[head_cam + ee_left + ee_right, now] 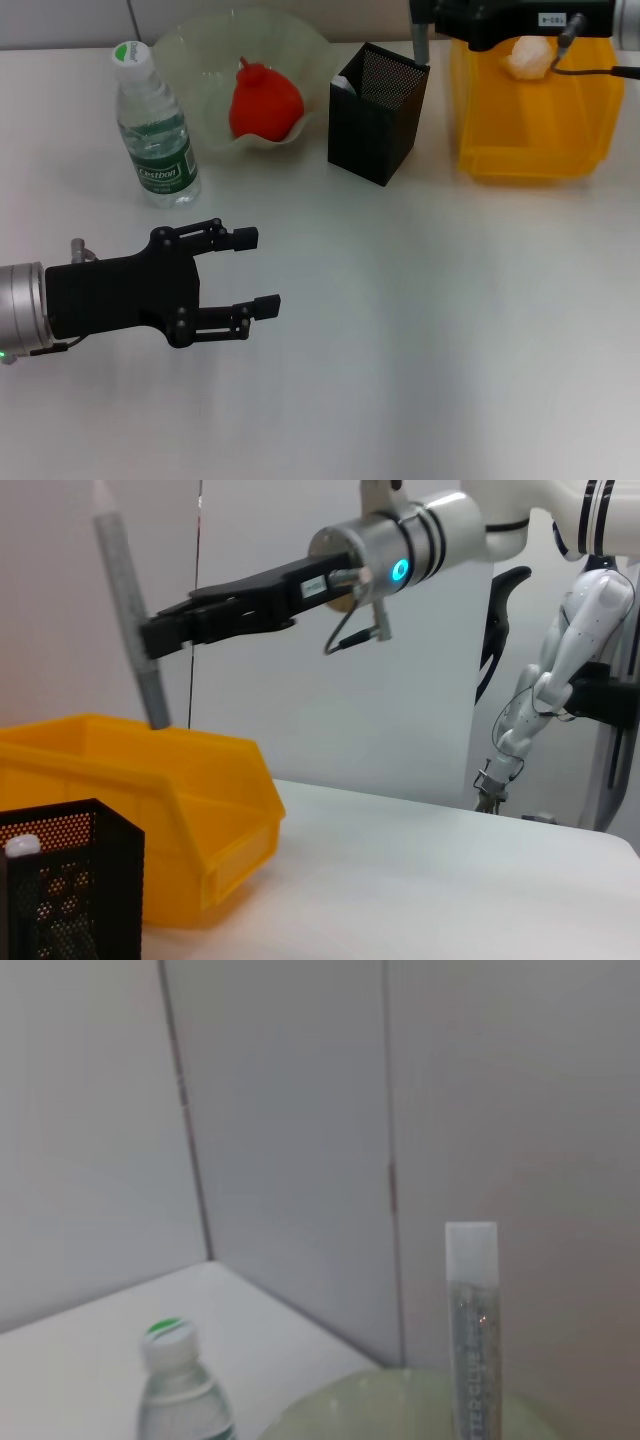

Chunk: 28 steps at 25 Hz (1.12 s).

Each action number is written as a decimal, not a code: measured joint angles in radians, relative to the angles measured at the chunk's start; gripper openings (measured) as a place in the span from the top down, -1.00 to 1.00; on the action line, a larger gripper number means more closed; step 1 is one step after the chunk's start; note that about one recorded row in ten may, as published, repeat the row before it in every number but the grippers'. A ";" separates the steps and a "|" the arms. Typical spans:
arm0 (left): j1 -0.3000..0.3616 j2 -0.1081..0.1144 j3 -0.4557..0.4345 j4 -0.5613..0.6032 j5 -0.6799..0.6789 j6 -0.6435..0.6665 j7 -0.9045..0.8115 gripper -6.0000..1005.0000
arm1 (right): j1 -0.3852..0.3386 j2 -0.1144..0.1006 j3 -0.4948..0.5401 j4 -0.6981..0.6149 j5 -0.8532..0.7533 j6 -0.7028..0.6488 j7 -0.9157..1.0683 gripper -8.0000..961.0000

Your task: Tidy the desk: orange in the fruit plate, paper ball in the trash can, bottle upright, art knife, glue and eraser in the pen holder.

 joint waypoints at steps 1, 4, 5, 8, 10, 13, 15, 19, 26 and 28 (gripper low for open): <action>0.000 0.000 0.000 0.000 0.000 -0.001 0.000 -0.60 | 0.007 0.000 0.000 0.028 0.014 0.028 -0.016 0.73; 0.000 -0.001 0.000 0.000 0.000 -0.003 0.003 -0.60 | 0.043 0.001 0.000 0.139 0.069 0.116 -0.098 0.73; 0.000 -0.001 0.000 0.000 0.000 -0.003 0.003 -0.60 | 0.043 0.001 0.000 0.139 0.069 0.116 -0.098 0.73; 0.000 -0.001 0.000 -0.003 0.000 -0.009 0.011 -0.60 | 0.072 0.001 -0.001 0.198 0.078 0.157 -0.122 0.73; 0.000 -0.001 0.000 -0.003 0.000 -0.010 0.012 -0.60 | 0.093 0.001 -0.002 0.234 0.077 0.184 -0.125 0.73; 0.000 -0.003 0.000 -0.003 0.000 -0.011 0.012 -0.60 | 0.112 0.001 -0.029 0.275 0.075 0.229 -0.130 0.73; 0.000 -0.004 0.000 -0.002 0.000 -0.012 0.012 -0.60 | 0.114 0.001 -0.064 0.288 0.075 0.268 -0.133 0.73; 0.001 -0.005 0.000 0.000 0.000 -0.013 0.012 -0.60 | 0.110 0.002 -0.103 0.313 0.079 0.321 -0.137 0.73; 0.002 -0.007 0.000 0.000 -0.001 -0.012 0.012 -0.60 | 0.114 0.004 -0.104 0.346 0.081 0.360 -0.138 0.71; 0.002 -0.008 -0.001 0.000 -0.001 -0.009 0.012 -0.60 | 0.115 0.004 -0.104 0.349 0.082 0.365 -0.138 0.69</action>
